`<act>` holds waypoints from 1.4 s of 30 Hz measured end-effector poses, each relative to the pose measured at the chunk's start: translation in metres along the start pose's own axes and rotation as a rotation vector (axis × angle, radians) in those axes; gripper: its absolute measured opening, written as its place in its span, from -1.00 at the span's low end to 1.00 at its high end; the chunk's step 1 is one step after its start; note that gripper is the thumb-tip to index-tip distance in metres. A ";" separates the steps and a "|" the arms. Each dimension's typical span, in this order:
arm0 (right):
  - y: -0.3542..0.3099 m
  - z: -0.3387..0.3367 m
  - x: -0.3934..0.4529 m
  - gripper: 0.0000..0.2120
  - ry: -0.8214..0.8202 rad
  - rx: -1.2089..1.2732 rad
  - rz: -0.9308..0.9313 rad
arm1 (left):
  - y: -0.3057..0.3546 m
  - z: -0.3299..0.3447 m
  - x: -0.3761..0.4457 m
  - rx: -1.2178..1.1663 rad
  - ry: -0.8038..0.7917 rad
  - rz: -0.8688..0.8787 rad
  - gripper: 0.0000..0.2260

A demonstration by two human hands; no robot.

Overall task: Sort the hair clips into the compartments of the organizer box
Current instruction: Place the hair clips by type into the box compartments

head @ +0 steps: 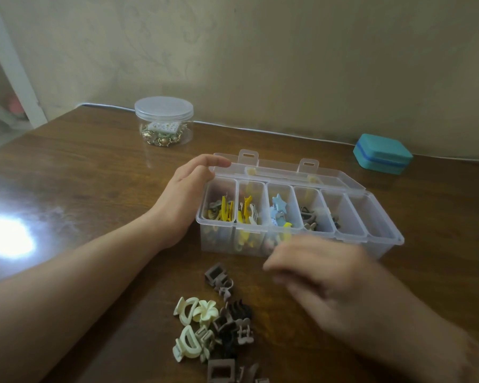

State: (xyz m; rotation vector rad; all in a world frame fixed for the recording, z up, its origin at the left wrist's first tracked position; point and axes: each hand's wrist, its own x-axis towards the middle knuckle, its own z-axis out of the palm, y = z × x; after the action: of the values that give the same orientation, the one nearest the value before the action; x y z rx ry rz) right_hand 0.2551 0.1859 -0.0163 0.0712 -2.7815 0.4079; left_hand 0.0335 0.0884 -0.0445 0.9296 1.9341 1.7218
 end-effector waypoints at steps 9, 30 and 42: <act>0.025 -0.041 -0.004 -0.89 0.401 -0.128 0.276 | 0.004 0.002 -0.003 -0.002 -0.005 0.003 -0.68; -0.011 0.005 0.001 -0.88 -0.141 0.027 -0.240 | 0.005 0.002 -0.003 0.010 0.008 0.002 -0.71; 0.042 -0.034 0.001 -0.86 0.495 -0.050 0.413 | 0.002 0.002 -0.001 0.003 0.000 0.004 -0.70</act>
State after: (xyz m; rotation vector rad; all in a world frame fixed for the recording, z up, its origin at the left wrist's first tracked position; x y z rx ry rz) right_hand 0.2606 0.2362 0.0029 -0.5488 -2.2993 0.3884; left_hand 0.0361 0.0888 -0.0429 0.9345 1.9370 1.7215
